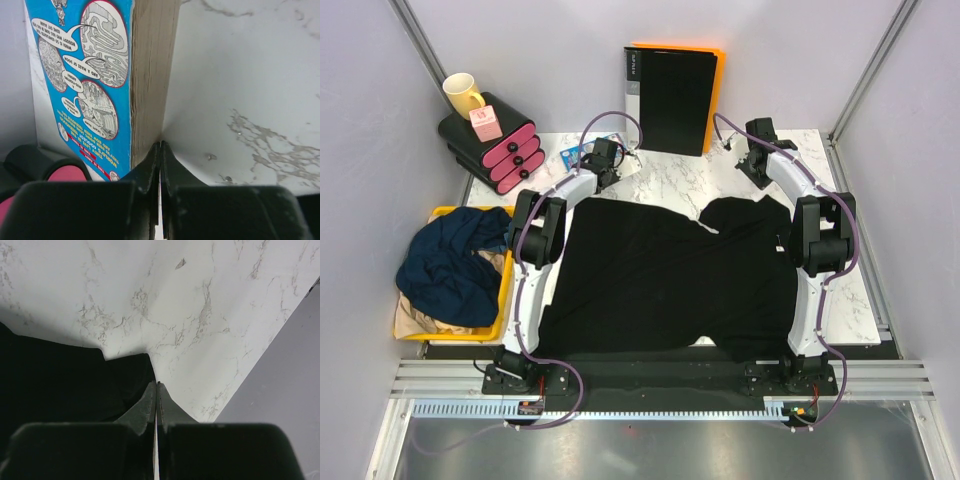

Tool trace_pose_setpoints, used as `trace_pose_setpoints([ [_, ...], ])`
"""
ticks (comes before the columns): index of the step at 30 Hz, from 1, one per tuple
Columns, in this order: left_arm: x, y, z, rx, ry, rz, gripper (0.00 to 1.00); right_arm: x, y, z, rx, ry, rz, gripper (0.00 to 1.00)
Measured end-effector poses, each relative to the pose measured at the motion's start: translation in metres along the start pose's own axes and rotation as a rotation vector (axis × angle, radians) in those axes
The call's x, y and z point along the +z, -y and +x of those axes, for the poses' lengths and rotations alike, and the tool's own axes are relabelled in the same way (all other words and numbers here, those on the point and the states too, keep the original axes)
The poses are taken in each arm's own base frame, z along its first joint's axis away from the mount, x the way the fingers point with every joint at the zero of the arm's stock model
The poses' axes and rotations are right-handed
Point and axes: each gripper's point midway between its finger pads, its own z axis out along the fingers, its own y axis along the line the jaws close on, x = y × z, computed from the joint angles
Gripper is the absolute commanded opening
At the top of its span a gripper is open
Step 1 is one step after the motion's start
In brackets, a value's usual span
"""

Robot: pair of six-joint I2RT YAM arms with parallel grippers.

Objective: Fold and stack the t-shirts
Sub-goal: Flatten the tshirt out

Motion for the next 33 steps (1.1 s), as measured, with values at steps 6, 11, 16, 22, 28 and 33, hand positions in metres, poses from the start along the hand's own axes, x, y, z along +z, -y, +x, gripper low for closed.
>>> trace_pose_setpoints([
  [6, 0.005, -0.007, 0.003, 0.033, -0.016, -0.035, 0.02, -0.001, -0.005, -0.004, 0.000, 0.011, -0.015, 0.00],
  [11, 0.012, -0.013, -0.001, 0.074, -0.013, -0.079, 0.02, -0.002, -0.011, -0.008, -0.005, 0.019, -0.028, 0.00],
  [16, 0.020, -0.024, -0.001, 0.087, -0.025, -0.125, 0.02, -0.002, -0.015, -0.011, -0.010, 0.026, -0.036, 0.00],
  [22, 0.031, -0.044, 0.015, 0.092, -0.077, -0.194, 0.02, -0.002, -0.015, -0.011, -0.010, 0.028, -0.039, 0.00],
  [28, 0.035, -0.053, 0.028, 0.083, -0.112, -0.226, 0.02, -0.002, -0.015, -0.010, -0.010, 0.028, -0.039, 0.12],
  [33, 0.020, -0.044, 0.036, 0.074, -0.104, -0.203, 0.53, -0.007, -0.022, -0.001, -0.016, 0.015, -0.056, 0.57],
])
